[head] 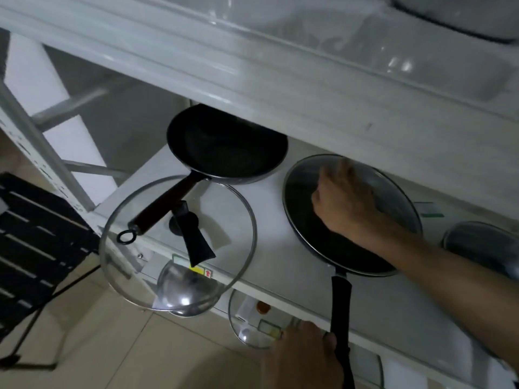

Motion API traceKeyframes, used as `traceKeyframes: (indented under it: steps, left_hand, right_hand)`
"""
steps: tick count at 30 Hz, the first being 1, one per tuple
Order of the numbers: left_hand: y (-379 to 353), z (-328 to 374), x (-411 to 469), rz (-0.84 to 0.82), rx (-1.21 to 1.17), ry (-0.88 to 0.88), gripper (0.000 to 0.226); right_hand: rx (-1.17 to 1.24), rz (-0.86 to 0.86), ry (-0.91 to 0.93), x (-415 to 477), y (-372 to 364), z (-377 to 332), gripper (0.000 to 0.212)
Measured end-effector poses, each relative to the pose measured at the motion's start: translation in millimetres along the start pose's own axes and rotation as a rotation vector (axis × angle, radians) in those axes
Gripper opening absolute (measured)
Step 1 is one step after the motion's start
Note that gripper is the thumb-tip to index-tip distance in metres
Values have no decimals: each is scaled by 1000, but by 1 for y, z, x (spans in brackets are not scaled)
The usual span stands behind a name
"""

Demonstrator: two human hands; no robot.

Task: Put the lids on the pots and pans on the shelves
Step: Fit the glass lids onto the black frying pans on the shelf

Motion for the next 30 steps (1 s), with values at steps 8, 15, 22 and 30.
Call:
traceKeyframes:
  steps: [8, 15, 22, 30]
  left_hand:
    - [252, -144, -16, 907, -22, 91, 43]
    - [260, -199, 68, 382, 142, 73, 63]
    - [283, -236, 85, 170, -183, 29, 52]
    - [307, -266, 89, 29, -260, -9, 45]
  right_hand:
    - [757, -592, 265, -6, -85, -184, 28]
    - [785, -357, 5, 19, -120, -217, 22]
    - [775, -194, -116, -31, -116, -213, 21]
    - [902, -214, -207, -130, -54, -177, 12]
Point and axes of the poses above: each hand's wrist, its own x-axis towards the middle knuckle, its own y-axis out of the back of the hand, z = x × y, the point moved 9 cm from there along x, towards the middle knuckle, and after that the axes turned 13 degrees about -z, right-handed, at the moved point
